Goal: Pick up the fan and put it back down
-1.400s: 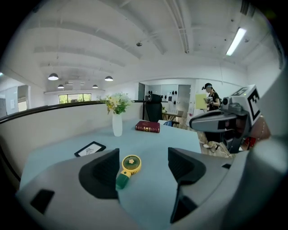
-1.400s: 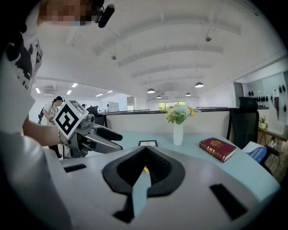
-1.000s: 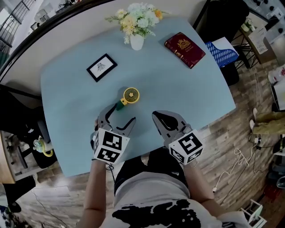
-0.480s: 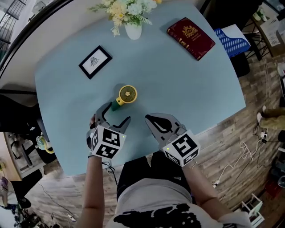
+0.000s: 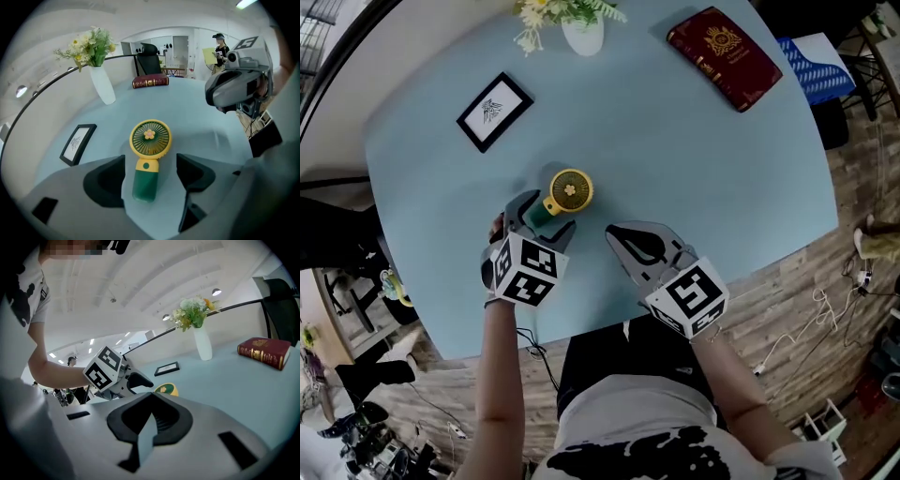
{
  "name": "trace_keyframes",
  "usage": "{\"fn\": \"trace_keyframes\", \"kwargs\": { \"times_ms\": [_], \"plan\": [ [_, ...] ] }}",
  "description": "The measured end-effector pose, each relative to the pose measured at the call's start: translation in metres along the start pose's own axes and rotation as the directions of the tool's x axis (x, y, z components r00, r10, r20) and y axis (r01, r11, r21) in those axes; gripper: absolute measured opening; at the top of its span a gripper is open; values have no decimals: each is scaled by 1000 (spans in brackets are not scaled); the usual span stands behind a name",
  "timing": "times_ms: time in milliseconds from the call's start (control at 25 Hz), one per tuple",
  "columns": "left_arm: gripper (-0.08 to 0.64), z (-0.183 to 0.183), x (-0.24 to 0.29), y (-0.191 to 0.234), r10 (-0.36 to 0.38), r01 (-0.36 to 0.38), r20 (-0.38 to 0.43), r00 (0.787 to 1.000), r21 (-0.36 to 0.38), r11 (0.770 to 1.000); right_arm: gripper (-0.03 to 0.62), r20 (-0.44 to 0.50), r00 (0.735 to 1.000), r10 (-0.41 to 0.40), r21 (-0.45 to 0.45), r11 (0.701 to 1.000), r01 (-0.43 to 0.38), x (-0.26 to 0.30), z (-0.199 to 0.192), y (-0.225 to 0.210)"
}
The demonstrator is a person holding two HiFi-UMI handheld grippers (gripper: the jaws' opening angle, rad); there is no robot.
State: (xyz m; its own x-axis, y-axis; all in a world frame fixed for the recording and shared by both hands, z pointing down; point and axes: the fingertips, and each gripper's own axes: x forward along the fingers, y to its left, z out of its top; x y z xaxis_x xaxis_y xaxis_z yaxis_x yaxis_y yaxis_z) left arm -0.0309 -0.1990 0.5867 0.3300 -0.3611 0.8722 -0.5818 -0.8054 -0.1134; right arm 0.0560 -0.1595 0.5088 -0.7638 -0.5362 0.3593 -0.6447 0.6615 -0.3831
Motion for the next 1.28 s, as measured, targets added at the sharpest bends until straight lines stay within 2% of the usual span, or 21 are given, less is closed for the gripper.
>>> {"fn": "trace_keyframes", "kwargs": {
  "times_ms": [240, 520, 800, 960, 1160, 1280],
  "plan": [
    [350, 0, 20, -1, -67, 66, -6, 998, -68, 996, 5, -38, 999, 15, -3, 1000, -15, 5, -2, -15],
    [329, 2, 29, 1, -108, 108, 3, 994, -130, 986, 4, -72, 996, 60, 14, 998, -59, 12, -7, -25],
    [311, 14, 38, 1, -84, 85, 19, 996, -131, 988, 4, -83, 994, 70, 0, 998, -70, 14, -3, -41],
    [304, 17, 40, 2, -61, 62, 15, 998, -89, 994, 5, -80, 994, 72, 3, 997, -72, 18, -2, -41],
    [288, 14, 43, -2, -92, 97, 42, 995, -158, 983, 4, -84, 995, 50, -4, 999, -50, 11, -4, -41],
    [288, 15, 44, -2, -99, 106, 59, 993, -142, 984, 5, -84, 996, 29, -8, 1000, -30, 8, -5, -40]
  ]
}}
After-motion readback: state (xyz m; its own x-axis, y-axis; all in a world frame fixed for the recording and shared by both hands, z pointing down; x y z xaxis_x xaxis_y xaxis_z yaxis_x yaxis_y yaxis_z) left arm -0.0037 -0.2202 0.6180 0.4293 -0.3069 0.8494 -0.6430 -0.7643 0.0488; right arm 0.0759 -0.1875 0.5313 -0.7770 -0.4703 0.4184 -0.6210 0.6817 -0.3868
